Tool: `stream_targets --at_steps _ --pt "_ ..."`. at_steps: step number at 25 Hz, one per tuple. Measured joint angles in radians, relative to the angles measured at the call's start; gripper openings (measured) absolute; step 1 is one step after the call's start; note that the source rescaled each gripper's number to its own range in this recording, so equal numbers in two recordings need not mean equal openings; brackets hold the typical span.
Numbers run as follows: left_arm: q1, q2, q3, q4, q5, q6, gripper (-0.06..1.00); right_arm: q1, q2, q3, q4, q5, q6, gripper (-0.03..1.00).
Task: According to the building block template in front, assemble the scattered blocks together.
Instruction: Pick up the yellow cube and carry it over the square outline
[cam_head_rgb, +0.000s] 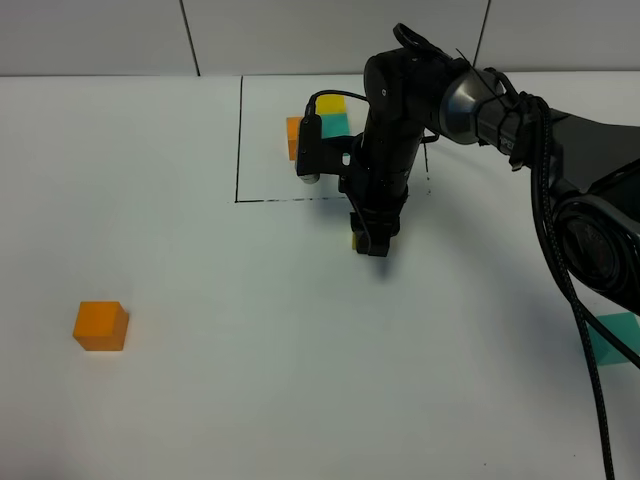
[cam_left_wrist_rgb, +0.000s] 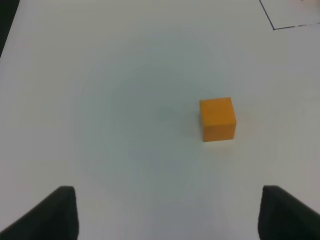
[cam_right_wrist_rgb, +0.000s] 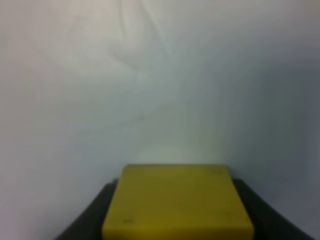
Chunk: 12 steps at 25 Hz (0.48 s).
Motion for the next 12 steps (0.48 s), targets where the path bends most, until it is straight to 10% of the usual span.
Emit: stream_targets --at_steps 12 --pt "0.0 0.0 0.0 0.0 0.0 -0.002 0.72 0.0 0.0 0.0 0.002 -0.002 0.008 0.01"
